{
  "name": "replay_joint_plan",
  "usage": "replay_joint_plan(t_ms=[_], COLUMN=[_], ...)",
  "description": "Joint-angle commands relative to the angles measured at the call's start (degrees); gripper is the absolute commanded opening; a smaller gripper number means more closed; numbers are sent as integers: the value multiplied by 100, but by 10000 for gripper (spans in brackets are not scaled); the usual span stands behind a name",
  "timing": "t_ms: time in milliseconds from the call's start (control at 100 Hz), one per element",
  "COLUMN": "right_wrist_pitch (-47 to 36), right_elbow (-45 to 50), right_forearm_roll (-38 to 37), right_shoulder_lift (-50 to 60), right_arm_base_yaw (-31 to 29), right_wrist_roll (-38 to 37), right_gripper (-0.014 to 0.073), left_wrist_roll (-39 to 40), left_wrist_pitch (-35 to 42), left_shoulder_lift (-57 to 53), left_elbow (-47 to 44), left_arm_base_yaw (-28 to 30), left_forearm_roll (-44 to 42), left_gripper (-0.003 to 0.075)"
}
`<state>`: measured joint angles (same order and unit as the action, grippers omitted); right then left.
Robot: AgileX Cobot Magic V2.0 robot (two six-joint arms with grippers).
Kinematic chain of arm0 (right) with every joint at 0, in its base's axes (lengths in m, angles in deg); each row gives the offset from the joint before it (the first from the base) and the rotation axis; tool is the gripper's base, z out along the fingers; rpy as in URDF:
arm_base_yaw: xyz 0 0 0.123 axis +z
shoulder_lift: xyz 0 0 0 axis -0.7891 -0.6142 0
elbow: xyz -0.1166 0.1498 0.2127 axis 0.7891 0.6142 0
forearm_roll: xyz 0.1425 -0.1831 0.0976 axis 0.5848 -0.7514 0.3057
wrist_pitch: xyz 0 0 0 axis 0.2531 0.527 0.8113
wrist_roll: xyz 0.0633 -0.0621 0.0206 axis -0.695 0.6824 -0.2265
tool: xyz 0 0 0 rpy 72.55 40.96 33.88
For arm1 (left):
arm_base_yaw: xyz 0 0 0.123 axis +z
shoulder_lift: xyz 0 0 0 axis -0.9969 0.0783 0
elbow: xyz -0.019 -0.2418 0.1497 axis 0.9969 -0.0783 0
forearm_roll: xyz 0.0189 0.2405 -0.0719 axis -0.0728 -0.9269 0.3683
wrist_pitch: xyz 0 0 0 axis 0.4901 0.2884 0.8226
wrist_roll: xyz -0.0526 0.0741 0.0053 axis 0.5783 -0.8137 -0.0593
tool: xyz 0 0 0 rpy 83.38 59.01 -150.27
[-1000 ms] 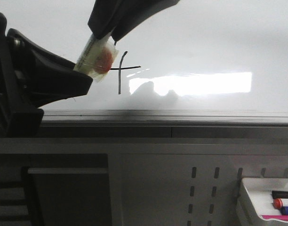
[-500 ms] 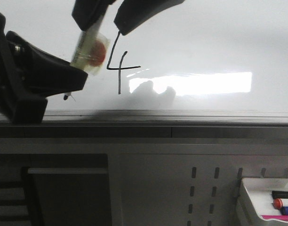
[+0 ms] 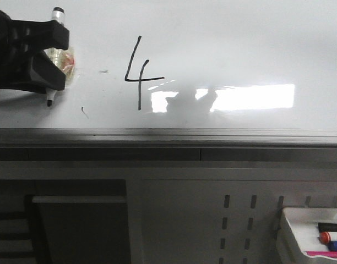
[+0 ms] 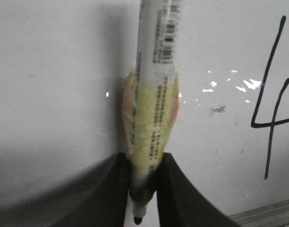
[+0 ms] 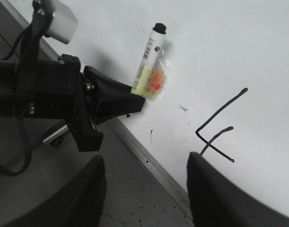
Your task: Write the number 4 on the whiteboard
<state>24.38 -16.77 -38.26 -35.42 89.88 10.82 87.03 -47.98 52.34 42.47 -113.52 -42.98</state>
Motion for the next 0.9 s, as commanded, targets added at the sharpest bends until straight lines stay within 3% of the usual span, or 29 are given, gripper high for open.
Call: replay_joint_plan(t_ms=[0,220,290,440,590,680,810,890], right_wrist_pitch=[-248,-209,-209,-209,-209,-269,-565,-928], right_elbow=[-200,-200,-200,-200,-200,-177,35,368], right_forearm_roll=[32,32,32,32,-63,-210,-366,-402], right_shoulder_lift=[204,204,204,204,230,337,625,933], right_arm_base_yaw=[-33,-33,-33,-33,-33,-33,-33,-33], right_wrist_roll=[63,63,63,63,63,63,63,63], right_gripper=[340,340,340,340,334,258,43,-71], left_wrist_roll=[46,46,46,46,20,20,20,20], left_wrist_pitch=[65,-82,-97,-71,-49,-49,-49,-35], left_shoulder_lift=[-49,48,48,48,35,-59,-402,-728], left_elbow=[353,392,392,392,392,392,379,325], left_arm_base_yaw=[15,24,24,24,24,24,24,13], left_forearm_roll=[185,657,671,671,614,500,265,149], left_gripper=[-20,-5,67,318,356,356,355,297])
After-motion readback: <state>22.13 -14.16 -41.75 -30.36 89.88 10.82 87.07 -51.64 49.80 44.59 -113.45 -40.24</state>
